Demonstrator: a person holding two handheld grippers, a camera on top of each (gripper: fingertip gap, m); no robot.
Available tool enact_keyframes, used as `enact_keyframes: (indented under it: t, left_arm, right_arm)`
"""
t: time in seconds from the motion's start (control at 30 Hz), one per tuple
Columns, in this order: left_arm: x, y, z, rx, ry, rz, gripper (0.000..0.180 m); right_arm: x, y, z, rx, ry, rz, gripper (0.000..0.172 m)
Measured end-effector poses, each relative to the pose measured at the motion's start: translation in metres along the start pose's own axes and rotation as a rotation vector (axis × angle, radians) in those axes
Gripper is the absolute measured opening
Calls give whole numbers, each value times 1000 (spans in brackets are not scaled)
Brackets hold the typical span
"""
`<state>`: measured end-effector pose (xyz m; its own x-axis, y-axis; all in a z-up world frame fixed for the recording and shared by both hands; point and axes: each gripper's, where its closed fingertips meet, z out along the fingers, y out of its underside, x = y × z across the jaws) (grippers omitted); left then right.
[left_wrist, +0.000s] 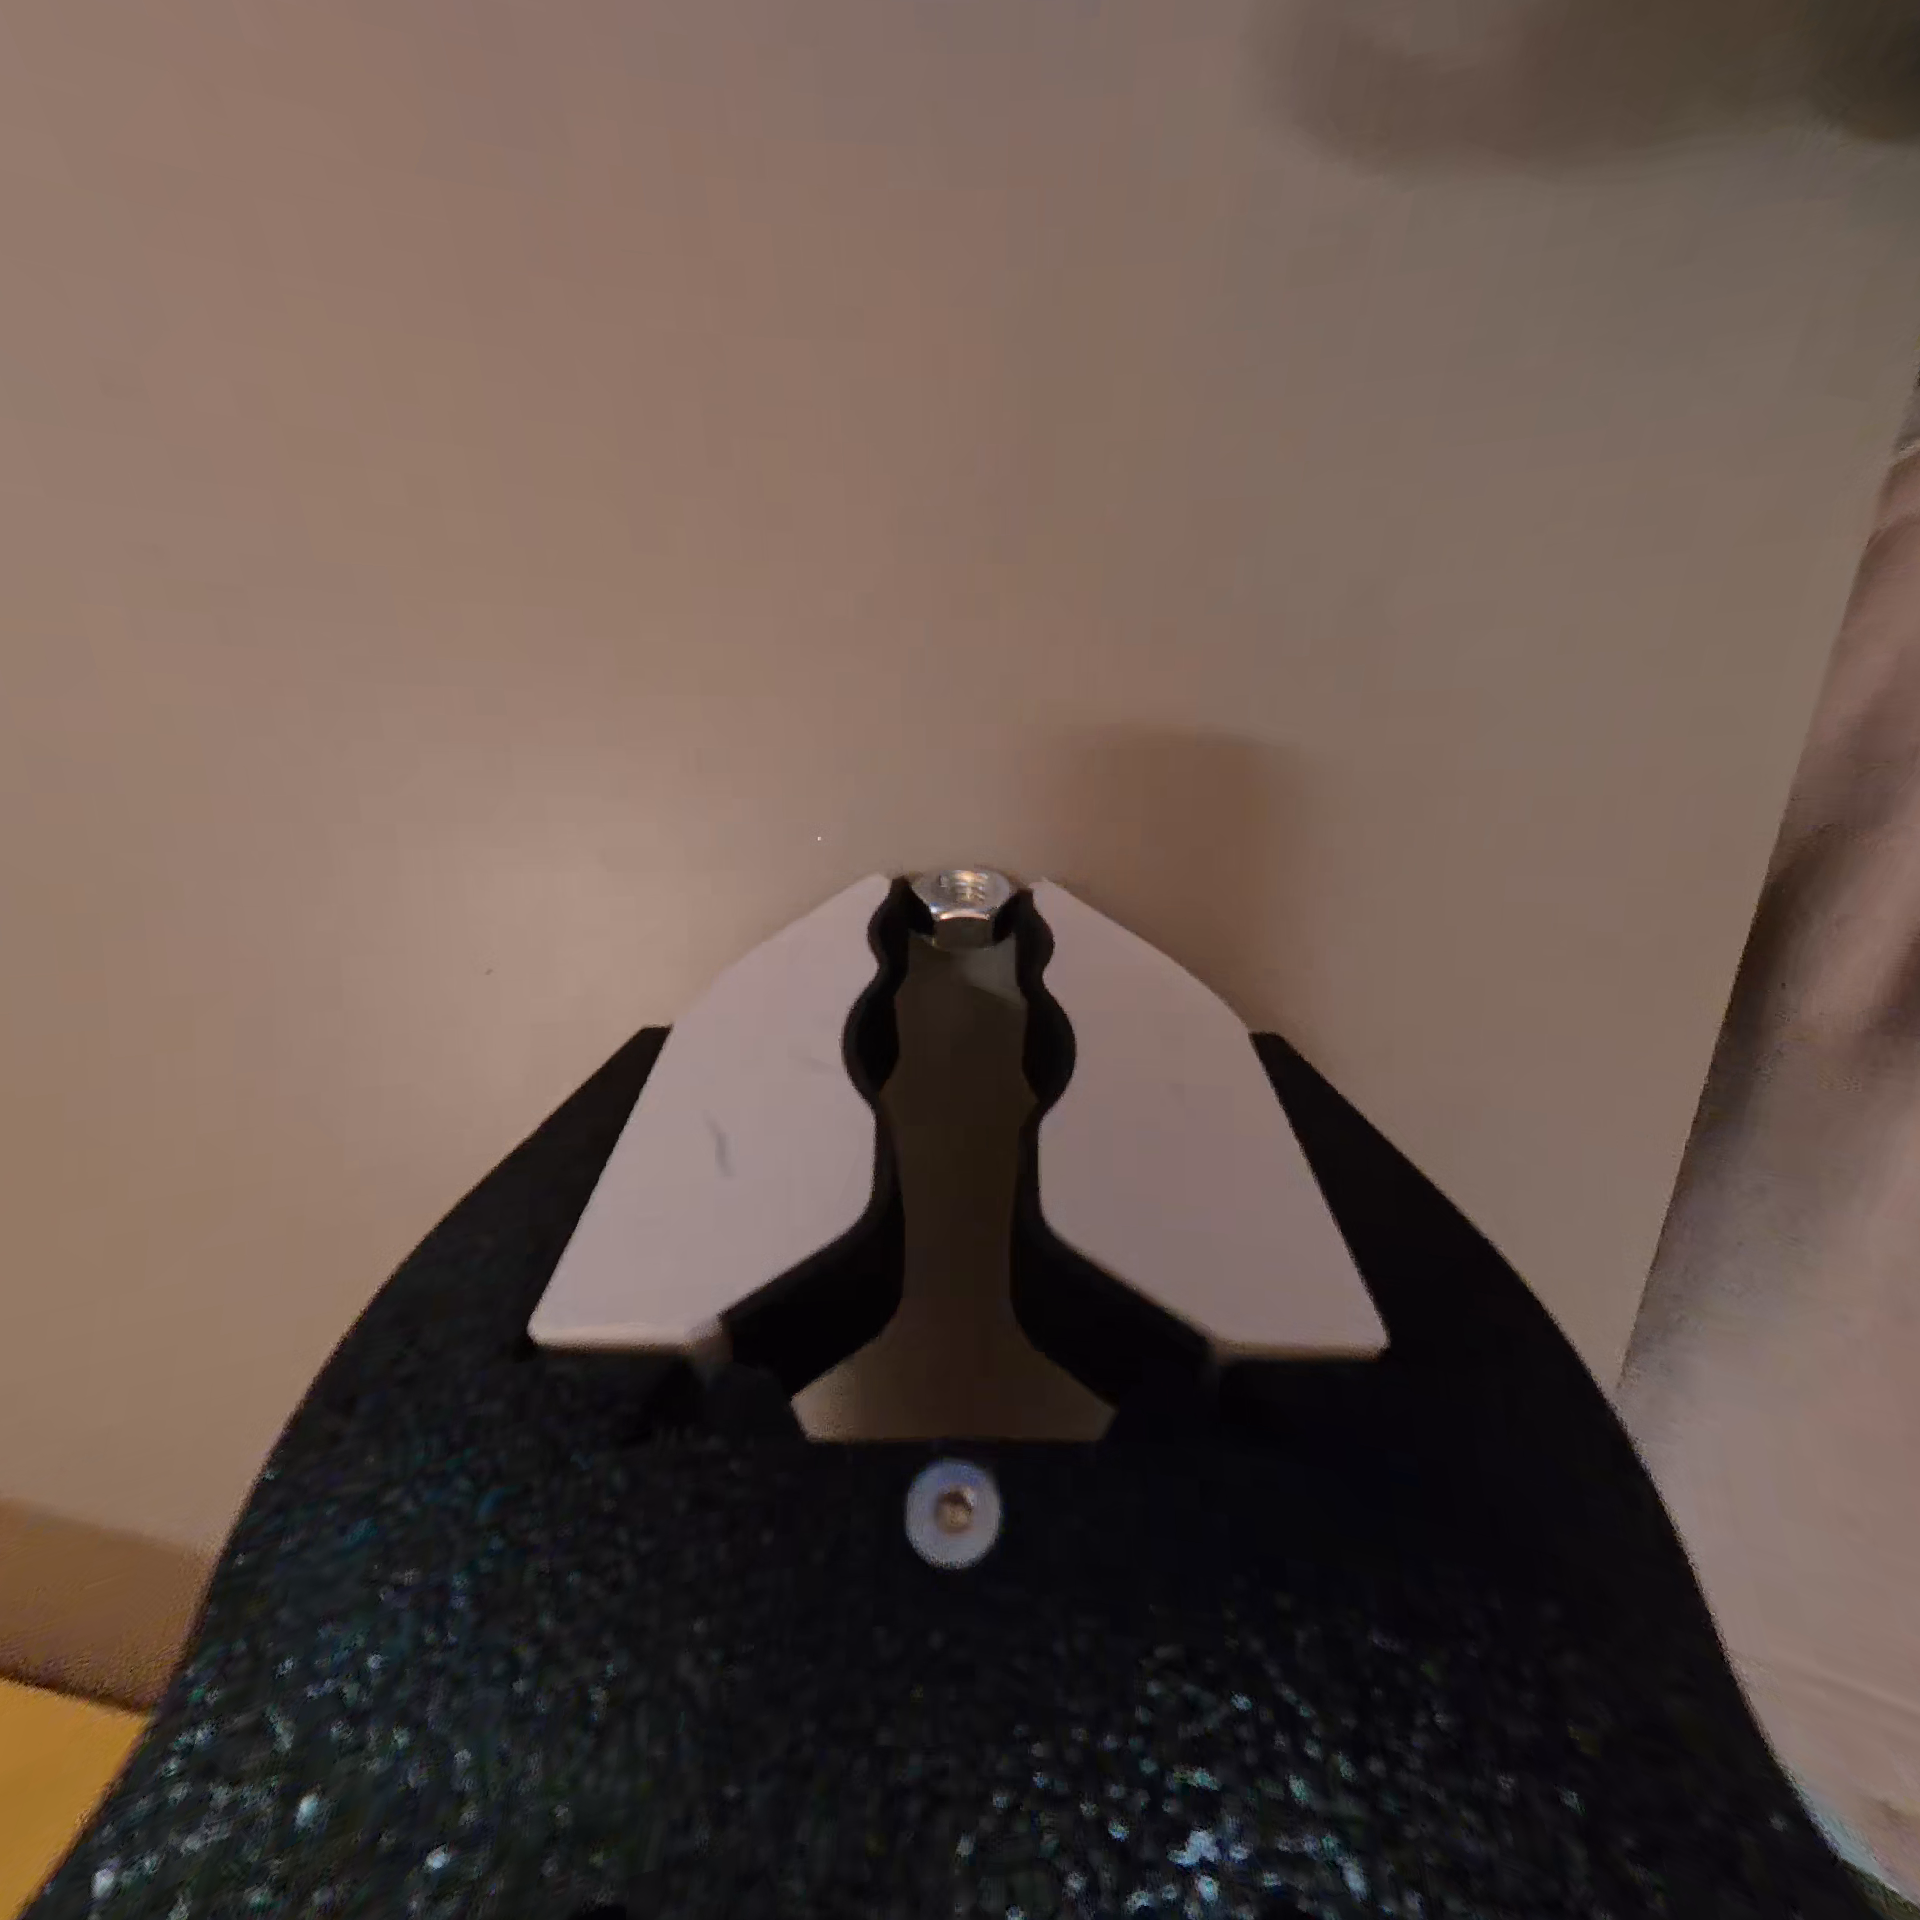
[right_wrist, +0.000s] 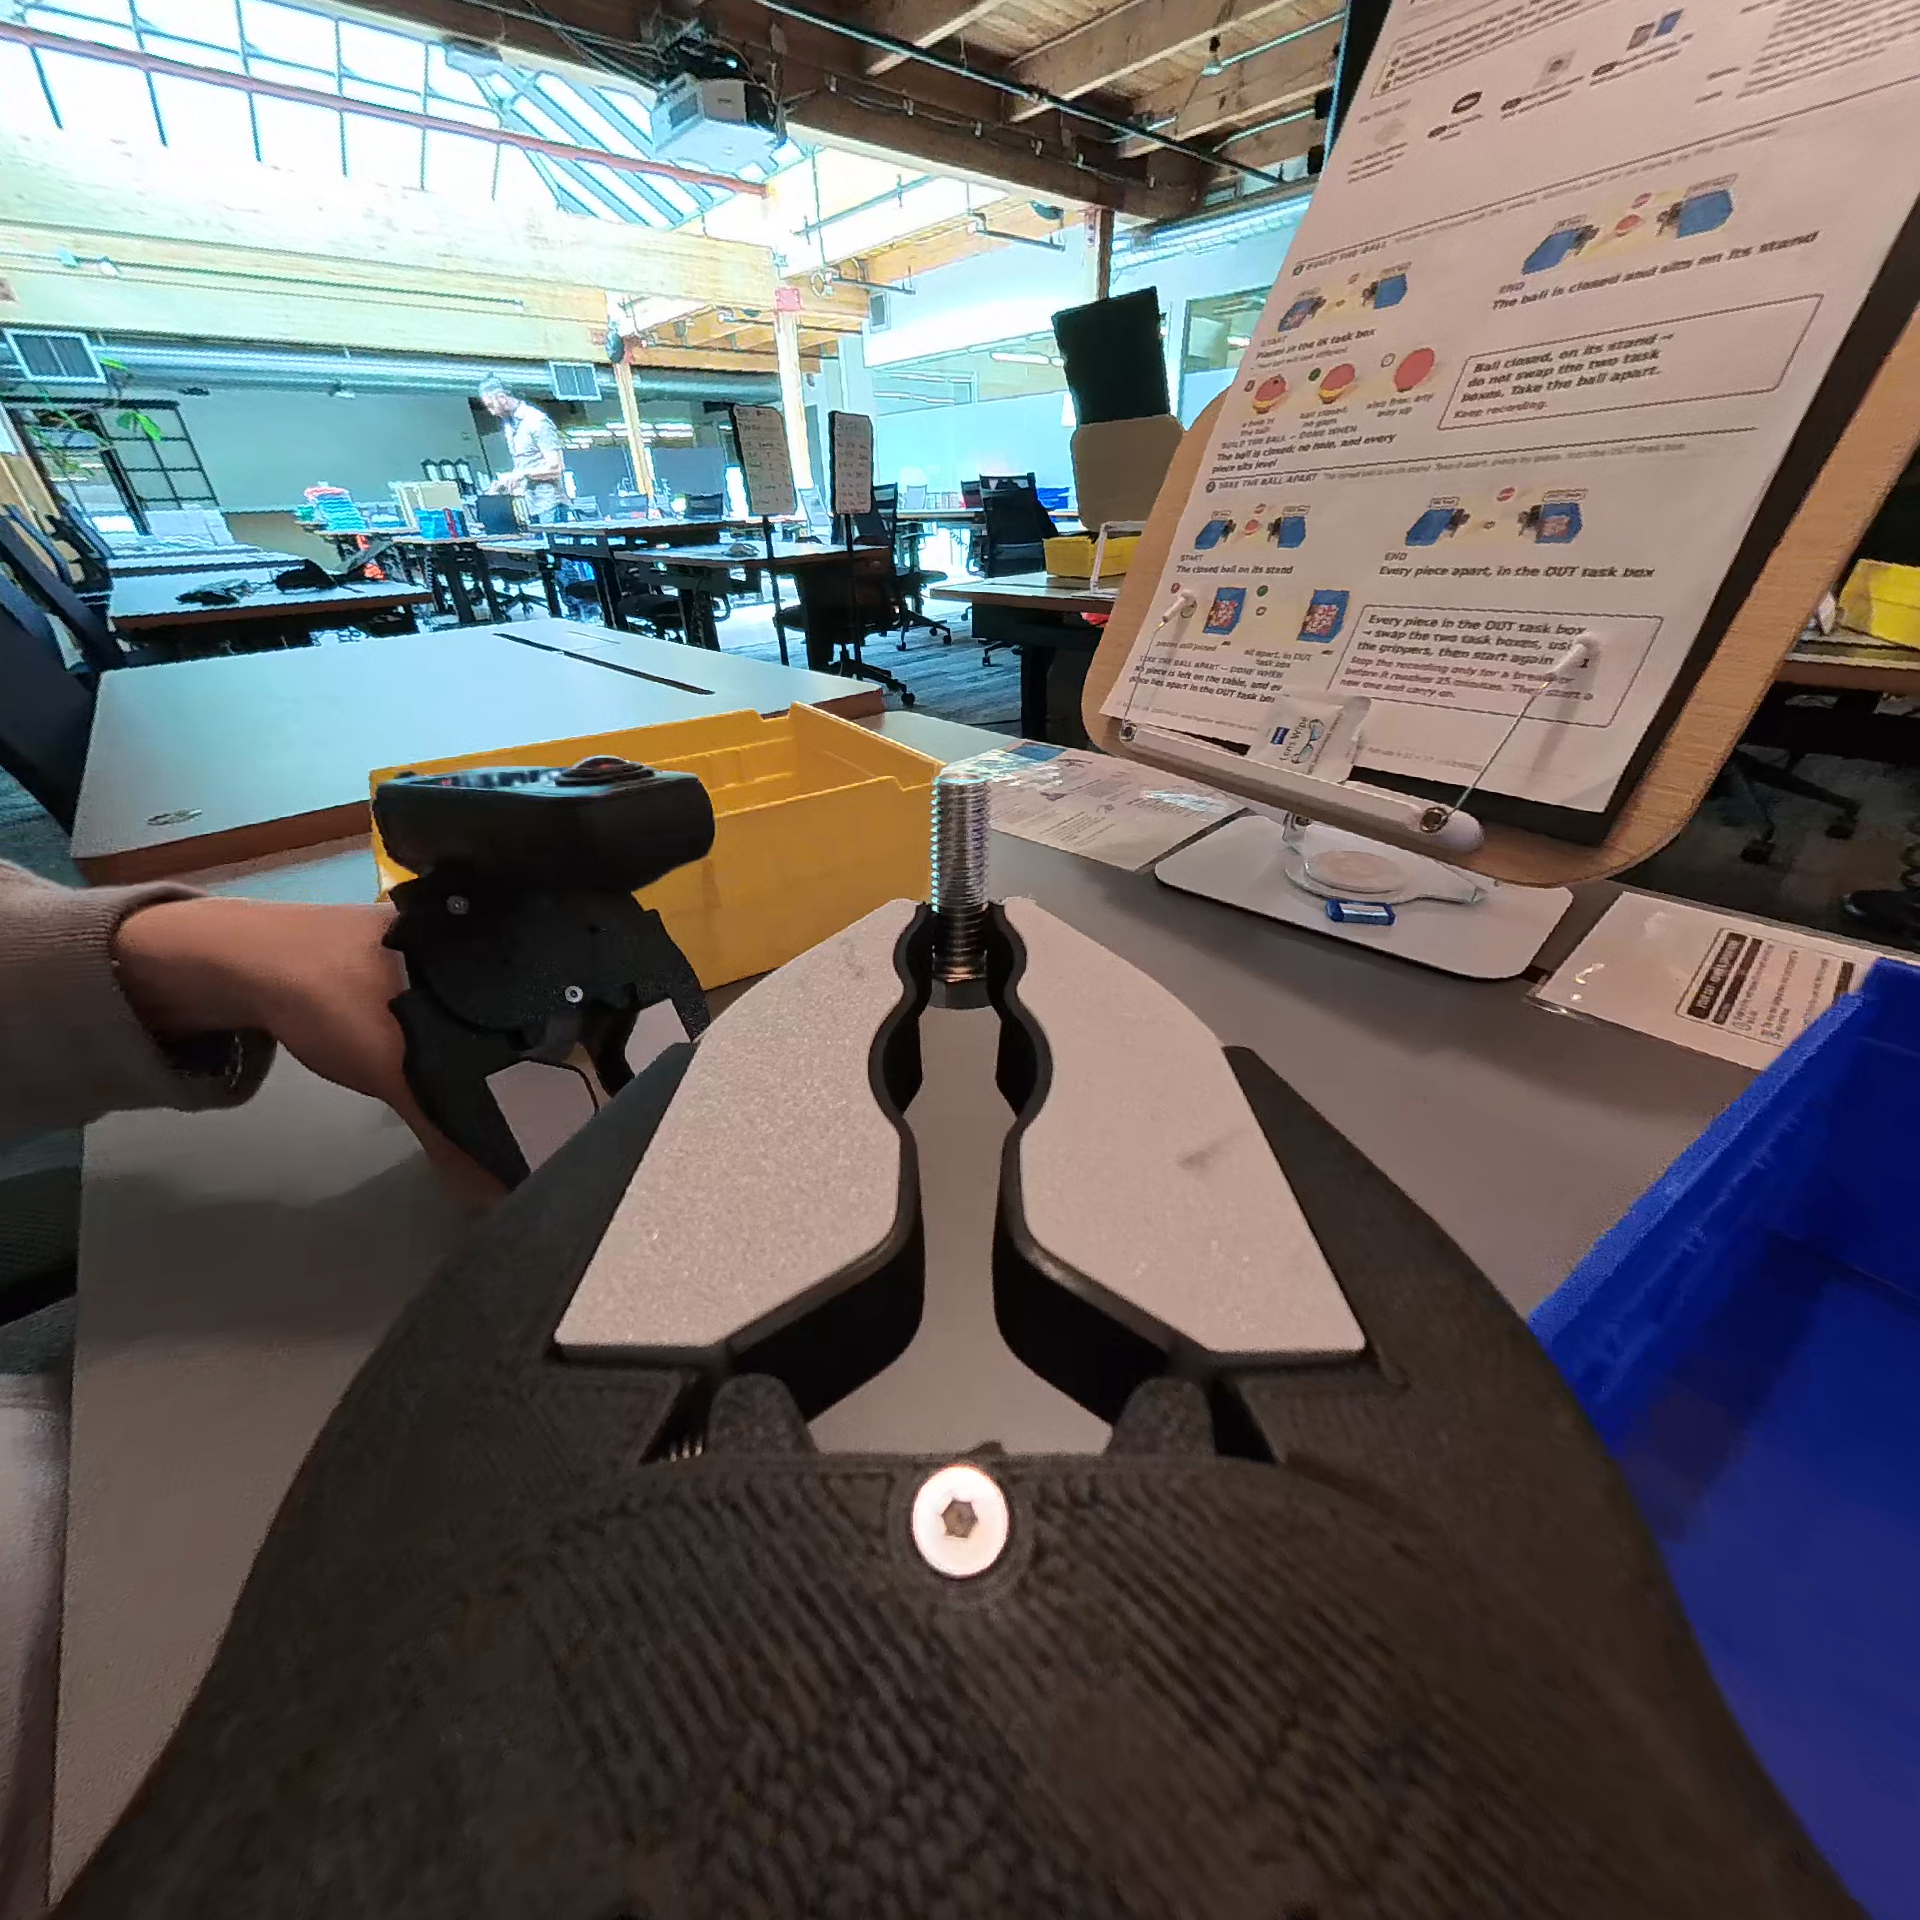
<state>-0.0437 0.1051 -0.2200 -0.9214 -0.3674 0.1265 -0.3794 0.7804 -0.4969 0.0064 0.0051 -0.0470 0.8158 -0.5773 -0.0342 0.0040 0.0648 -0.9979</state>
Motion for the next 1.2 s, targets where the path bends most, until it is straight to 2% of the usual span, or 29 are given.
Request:
enact_keyframes:
  t: [0.03, 0.17, 0.23, 0.3, 0.43, 0.5, 0.57, 0.67, 0.83, 1.0, 1.1, 1.2]
  left_arm:
    - [1, 0, 0, 12, -3, 23, 19]
    - [2, -1, 0, 97, -62, 215, 18]
    - [6, -9, 0, 221, -60, 270, 18]
    - [11, -25, -11, 406, -73, 321, 18]
    - [9, -60, -66, 734, -144, 317, 18]
    - [10, -77, -102, 885, -128, 256, 18]
    - [18, -89, -129, 977, -87, 228, 18]
    - [27, -100, -153, 1026, -143, 263, 18]
    - [36, -112, -166, 1045, -191, 281, 18]
    - [51, -114, -181, 1169, -46, 267, 18]
    - [58, -108, -173, 1127, 27, 272, 18]
    - [60, -106, -172, 1143, 86, 255, 18]
  right_arm:
    - [-2, 0, 1, -2, -1, -7, 9]
    - [-10, -1, 4, -2, -16, -24, 9]
    - [-12, -1, 5, 0, -22, -23, 9]
    - [-13, 0, 6, -2, -30, -20, 9]
    - [-20, 9, 13, -17, -65, 4, 9]
    - [-29, 17, 20, -27, -89, 14, 9]
    - [-44, 22, 30, -29, -127, 25, 9]
    - [-71, 25, 43, -16, -175, 27, 9]
    - [-101, 15, 54, 7, -222, 14, 9]
    - [-115, -2, 44, 115, -217, 79, 9]
    - [-115, 2, 40, 112, -188, 40, 9]
    - [-123, -4, 42, 113, -223, 9, 9]
